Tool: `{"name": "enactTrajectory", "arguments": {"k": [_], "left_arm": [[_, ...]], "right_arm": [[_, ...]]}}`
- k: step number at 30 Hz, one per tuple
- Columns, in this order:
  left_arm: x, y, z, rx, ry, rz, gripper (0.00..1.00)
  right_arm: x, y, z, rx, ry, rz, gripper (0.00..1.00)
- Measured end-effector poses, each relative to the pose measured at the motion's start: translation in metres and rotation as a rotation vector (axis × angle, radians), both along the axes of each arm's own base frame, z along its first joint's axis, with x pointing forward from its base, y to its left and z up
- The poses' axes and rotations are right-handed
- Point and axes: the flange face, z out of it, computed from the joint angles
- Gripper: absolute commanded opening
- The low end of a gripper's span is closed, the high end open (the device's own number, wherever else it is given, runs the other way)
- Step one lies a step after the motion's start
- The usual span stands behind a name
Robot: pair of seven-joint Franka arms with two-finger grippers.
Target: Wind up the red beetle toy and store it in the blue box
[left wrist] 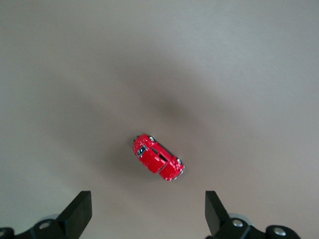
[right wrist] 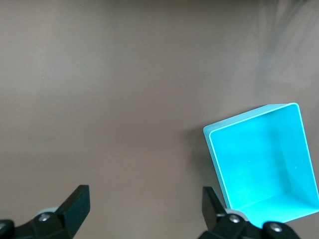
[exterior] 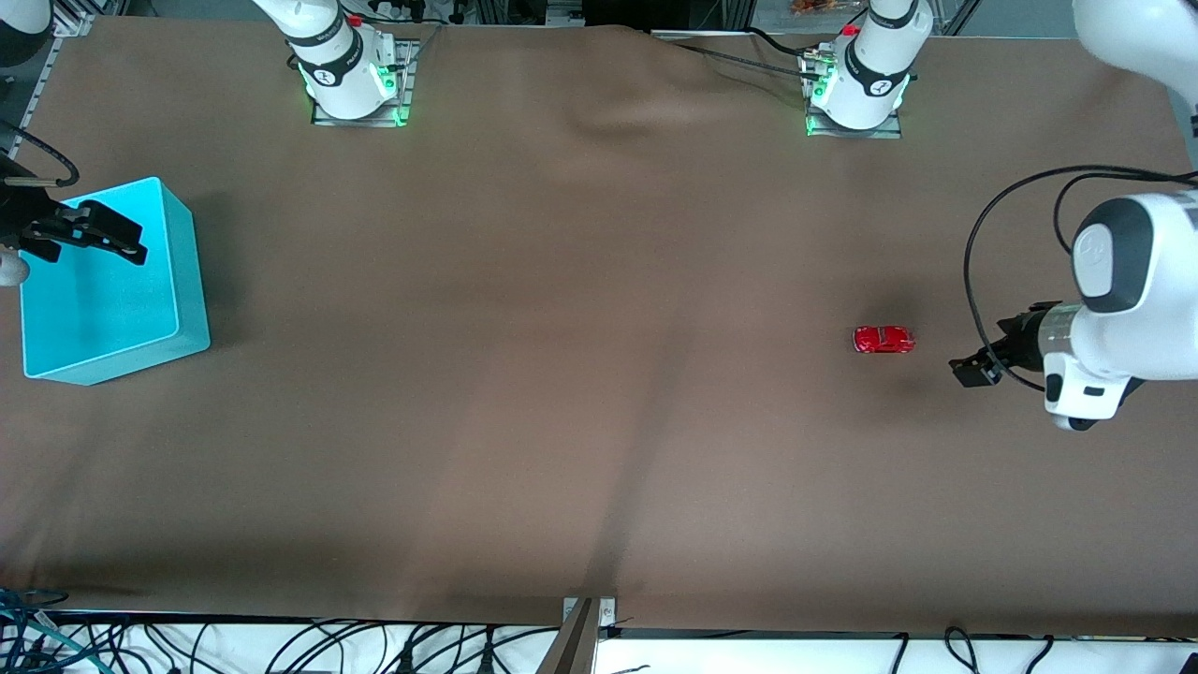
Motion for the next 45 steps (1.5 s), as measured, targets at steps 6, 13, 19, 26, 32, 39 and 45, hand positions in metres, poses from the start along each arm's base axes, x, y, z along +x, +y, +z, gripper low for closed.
{"name": "enactTrajectory", "arguments": {"k": [6, 13, 19, 26, 32, 39, 45], "left_arm": [[0.000, 0.001, -0.045, 0.060, 0.025, 0.223, 1.00], [-0.014, 0.004, -0.094, 0.099, 0.046, 0.447, 1.00], [-0.030, 0.004, -0.123, 0.140, 0.057, 0.572, 1.00], [-0.046, -0.004, -0.154, 0.171, 0.046, 0.660, 1.00], [-0.056, -0.011, -0.169, 0.175, 0.034, 0.687, 1.00], [-0.068, -0.017, -0.185, 0.155, 0.028, 0.707, 1.00], [-0.074, -0.018, -0.192, 0.157, 0.026, 0.725, 1.00]], "right_arm": [[0.000, 0.000, 0.000, 0.000, 0.000, 0.000, 1.00], [0.000, 0.000, 0.000, 0.000, 0.000, 0.000, 1.00], [0.000, 0.000, 0.000, 0.000, 0.000, 0.000, 1.00], [0.000, 0.000, 0.000, 0.000, 0.000, 0.000, 1.00], [0.000, 0.000, 0.000, 0.000, 0.000, 0.000, 1.00], [0.000, 0.000, 0.000, 0.000, 0.001, 0.000, 1.00], [0.000, 0.000, 0.000, 0.000, 0.001, 0.000, 1.00]]}}
